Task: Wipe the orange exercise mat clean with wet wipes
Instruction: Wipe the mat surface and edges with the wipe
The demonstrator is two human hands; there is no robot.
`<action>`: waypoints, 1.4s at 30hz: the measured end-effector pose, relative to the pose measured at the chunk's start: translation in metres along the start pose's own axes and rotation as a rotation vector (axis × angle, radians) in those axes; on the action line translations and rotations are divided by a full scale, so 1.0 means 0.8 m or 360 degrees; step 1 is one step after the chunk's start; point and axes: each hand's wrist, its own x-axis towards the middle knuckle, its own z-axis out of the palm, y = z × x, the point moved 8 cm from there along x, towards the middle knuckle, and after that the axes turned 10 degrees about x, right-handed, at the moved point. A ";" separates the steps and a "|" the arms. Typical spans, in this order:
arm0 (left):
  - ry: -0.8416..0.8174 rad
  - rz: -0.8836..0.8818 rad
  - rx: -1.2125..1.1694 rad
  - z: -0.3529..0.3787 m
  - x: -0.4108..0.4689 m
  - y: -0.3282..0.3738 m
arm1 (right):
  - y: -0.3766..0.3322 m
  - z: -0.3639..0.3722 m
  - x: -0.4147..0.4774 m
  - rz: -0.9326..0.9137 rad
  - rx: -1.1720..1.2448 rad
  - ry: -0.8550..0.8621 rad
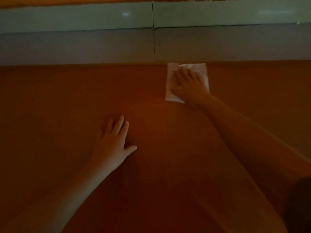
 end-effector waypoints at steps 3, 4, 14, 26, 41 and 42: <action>0.0012 0.0005 0.0034 0.003 0.002 -0.001 | 0.037 -0.013 0.011 0.0384 0.0179 -0.0039; 0.0022 0.0006 0.0037 0.003 0.002 -0.001 | 0.032 -0.011 0.015 0.0447 0.0220 -0.0066; -0.0032 -0.0011 0.0168 -0.001 0.002 0.007 | 0.073 -0.004 -0.006 0.0289 0.0079 0.0045; -0.0185 0.0055 0.0196 0.000 -0.018 0.044 | 0.045 0.034 -0.106 -0.0132 -0.0124 -0.0092; -0.0099 0.0054 0.0213 0.011 -0.030 0.043 | 0.054 0.063 -0.205 -0.0201 -0.0130 -0.0124; -0.0082 0.0048 0.0218 0.012 -0.034 0.044 | 0.071 0.057 -0.202 -0.0024 -0.0085 -0.0117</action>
